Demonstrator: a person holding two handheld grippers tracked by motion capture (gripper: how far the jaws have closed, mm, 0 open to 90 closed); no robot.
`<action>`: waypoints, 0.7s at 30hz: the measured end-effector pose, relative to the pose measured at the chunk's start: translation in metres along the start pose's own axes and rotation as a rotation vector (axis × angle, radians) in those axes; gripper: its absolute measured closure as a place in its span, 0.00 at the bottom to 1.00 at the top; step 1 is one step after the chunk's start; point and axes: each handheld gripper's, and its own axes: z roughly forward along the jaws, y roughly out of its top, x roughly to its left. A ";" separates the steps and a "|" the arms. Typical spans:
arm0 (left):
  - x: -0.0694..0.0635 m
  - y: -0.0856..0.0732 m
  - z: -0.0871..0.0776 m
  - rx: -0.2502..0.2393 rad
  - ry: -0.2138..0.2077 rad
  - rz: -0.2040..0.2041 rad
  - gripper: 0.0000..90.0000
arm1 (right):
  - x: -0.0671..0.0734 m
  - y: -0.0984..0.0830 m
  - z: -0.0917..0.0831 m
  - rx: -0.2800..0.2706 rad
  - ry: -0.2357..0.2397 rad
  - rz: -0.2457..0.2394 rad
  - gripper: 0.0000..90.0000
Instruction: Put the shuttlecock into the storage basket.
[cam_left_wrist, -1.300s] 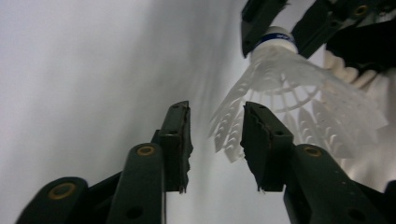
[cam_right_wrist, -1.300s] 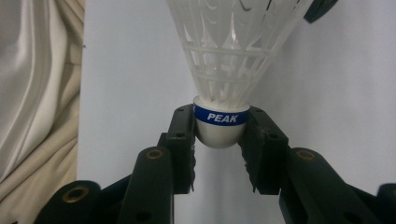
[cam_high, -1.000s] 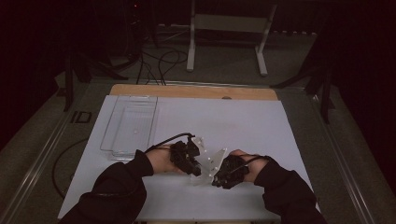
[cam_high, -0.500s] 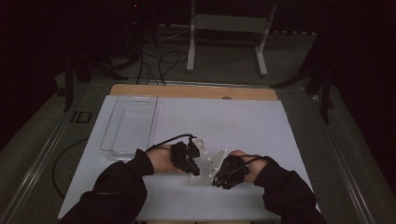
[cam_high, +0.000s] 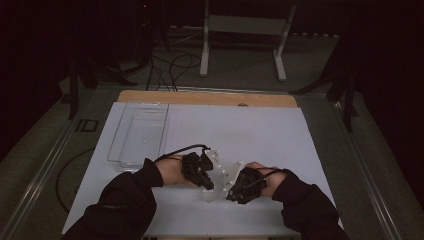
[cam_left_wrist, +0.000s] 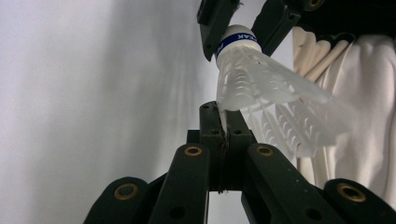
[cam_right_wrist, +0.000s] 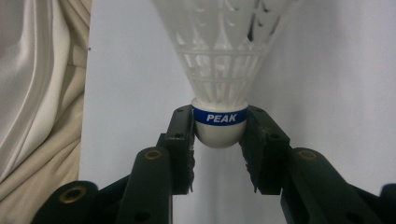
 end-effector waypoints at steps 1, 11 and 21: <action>0.000 0.000 -0.001 0.012 0.006 0.002 1.00 | 0.000 0.000 0.000 0.008 -0.010 0.028 0.65; 0.002 -0.008 -0.007 0.003 0.023 -0.030 1.00 | -0.014 -0.007 0.005 0.024 -0.009 0.288 0.15; 0.004 -0.014 -0.018 -0.010 0.049 -0.044 1.00 | -0.020 -0.020 0.001 0.026 -0.005 0.323 0.11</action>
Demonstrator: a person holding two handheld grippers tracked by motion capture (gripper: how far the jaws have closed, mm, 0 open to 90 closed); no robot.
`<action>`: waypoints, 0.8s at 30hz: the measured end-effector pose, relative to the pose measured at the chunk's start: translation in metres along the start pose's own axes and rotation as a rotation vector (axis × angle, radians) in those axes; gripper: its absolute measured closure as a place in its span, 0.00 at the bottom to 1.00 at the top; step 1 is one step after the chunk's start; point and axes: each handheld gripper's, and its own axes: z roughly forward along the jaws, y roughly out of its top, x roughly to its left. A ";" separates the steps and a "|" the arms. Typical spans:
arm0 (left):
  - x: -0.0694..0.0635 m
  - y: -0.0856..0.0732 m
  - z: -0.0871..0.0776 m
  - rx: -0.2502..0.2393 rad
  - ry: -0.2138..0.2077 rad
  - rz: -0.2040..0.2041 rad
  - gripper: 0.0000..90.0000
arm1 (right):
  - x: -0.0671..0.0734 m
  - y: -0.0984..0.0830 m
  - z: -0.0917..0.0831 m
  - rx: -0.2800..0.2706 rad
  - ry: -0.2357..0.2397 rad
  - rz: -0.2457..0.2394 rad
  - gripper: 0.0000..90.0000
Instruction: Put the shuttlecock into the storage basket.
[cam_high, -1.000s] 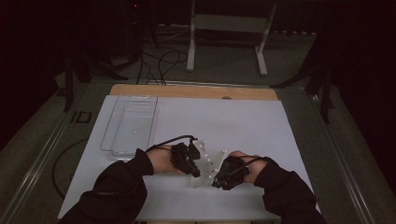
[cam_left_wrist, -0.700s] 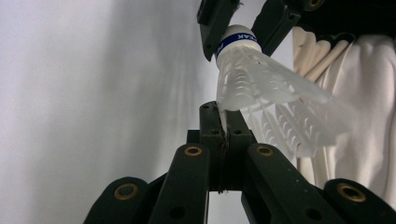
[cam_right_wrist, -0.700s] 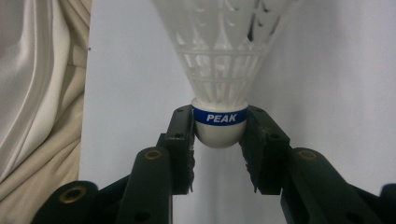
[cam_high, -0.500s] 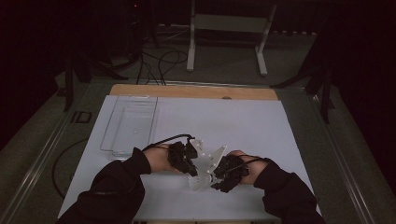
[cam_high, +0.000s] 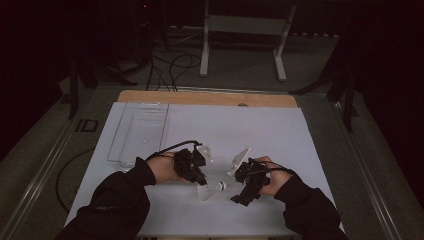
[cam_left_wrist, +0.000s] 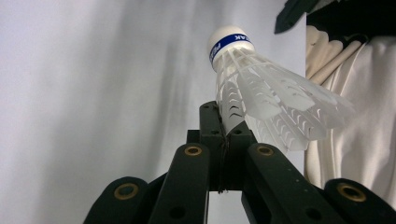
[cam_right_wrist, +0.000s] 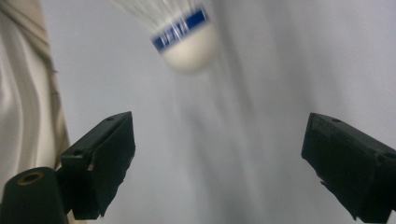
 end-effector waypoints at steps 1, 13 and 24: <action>0.000 -0.001 -0.001 -0.004 0.001 -0.009 1.00 | 0.000 -0.001 0.000 0.001 -0.003 0.001 0.11; 0.002 -0.009 -0.022 -0.026 0.039 -0.034 1.00 | -0.002 -0.026 -0.005 -0.097 -0.017 0.034 0.10; 0.005 -0.024 -0.043 -0.057 0.081 -0.069 1.00 | 0.000 -0.056 -0.002 -0.194 -0.038 0.061 0.10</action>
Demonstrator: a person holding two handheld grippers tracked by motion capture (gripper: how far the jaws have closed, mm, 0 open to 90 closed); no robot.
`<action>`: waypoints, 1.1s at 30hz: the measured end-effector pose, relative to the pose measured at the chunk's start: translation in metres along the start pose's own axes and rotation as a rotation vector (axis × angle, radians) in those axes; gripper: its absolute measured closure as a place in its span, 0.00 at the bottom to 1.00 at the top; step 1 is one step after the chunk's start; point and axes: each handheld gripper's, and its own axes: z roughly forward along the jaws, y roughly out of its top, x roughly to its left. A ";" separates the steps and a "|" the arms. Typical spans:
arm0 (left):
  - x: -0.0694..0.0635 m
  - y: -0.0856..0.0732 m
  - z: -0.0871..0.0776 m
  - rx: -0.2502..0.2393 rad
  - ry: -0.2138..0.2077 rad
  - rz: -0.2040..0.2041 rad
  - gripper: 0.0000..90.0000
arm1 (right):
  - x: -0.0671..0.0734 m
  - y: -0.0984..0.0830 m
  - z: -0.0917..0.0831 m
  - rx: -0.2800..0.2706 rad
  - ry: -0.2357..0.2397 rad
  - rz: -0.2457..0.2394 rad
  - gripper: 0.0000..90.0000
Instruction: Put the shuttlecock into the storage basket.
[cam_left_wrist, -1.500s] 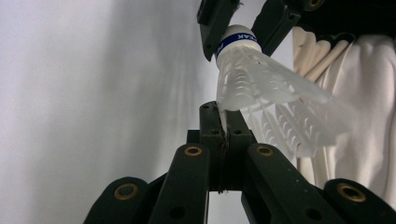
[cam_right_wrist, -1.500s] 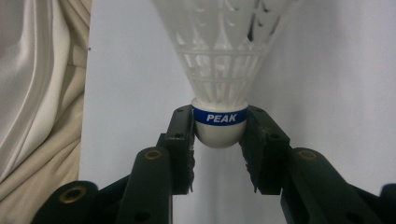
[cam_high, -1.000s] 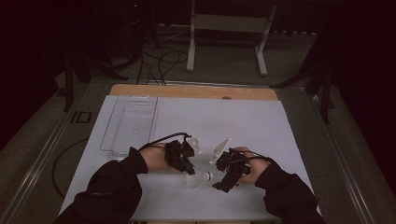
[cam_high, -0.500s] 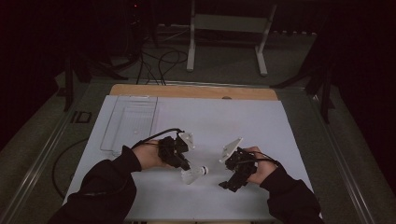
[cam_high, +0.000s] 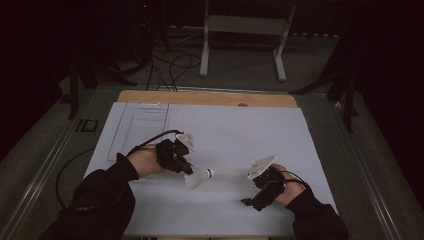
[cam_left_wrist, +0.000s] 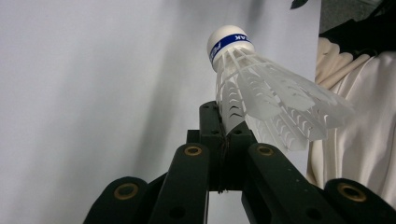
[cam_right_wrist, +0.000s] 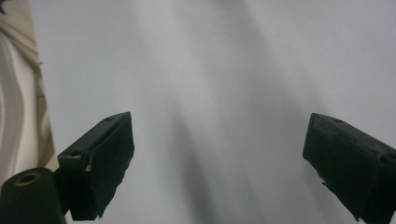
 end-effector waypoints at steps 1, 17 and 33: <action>0.001 -0.001 -0.002 -0.003 0.005 -0.003 1.00 | 0.000 0.000 0.000 0.000 0.000 0.000 0.10; 0.010 -0.016 -0.031 -0.050 0.085 -0.053 1.00 | -0.003 -0.034 -0.003 -0.119 -0.047 0.026 0.10; 0.024 -0.040 -0.061 -0.093 0.184 -0.119 1.00 | 0.002 -0.060 0.003 -0.175 -0.054 0.051 0.10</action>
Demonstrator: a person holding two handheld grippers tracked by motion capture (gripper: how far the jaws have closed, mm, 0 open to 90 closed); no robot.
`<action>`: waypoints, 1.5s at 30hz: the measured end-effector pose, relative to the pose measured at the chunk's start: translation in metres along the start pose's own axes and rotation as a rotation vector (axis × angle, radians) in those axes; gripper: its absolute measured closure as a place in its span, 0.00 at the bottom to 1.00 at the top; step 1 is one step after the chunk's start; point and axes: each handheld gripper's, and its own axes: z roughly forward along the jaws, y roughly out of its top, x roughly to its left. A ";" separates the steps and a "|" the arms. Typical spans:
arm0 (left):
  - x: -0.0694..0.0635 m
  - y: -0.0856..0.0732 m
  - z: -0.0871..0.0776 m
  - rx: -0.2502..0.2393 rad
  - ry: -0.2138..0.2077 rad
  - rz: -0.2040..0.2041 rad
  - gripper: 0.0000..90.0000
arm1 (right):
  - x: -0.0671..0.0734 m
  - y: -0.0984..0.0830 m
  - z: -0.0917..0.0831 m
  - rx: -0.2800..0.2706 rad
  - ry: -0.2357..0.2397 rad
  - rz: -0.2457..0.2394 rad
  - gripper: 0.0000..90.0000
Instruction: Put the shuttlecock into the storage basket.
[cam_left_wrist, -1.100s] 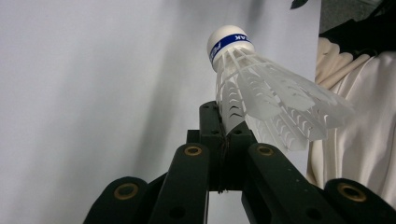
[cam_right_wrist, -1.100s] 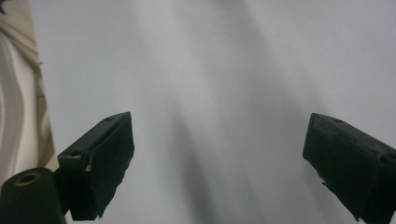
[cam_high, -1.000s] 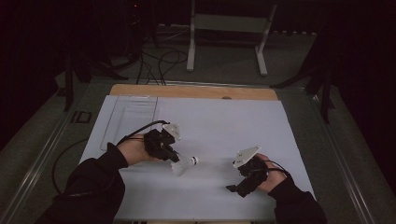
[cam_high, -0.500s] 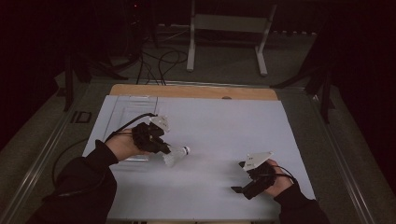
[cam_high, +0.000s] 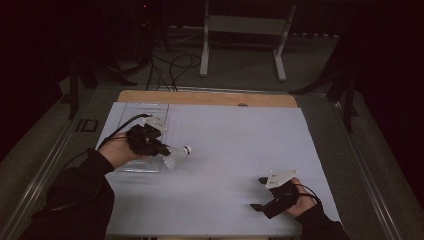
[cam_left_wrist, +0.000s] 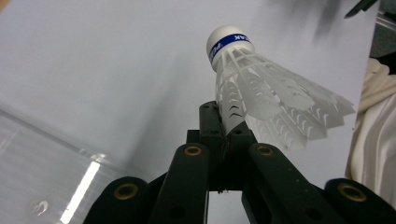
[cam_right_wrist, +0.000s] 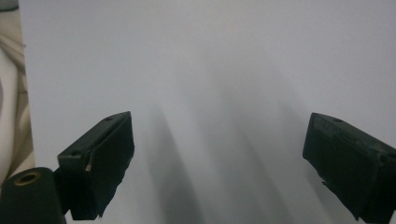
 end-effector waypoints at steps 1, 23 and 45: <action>0.002 -0.001 -0.002 -0.003 0.008 -0.009 1.00 | 0.001 -0.002 0.000 -0.003 -0.008 -0.004 0.10; 0.019 -0.014 -0.026 -0.078 0.118 -0.099 1.00 | 0.002 -0.009 0.002 -0.021 -0.002 0.006 0.11; 0.025 -0.019 -0.039 -0.135 0.215 -0.174 1.00 | 0.003 -0.009 0.000 -0.030 0.015 0.015 0.11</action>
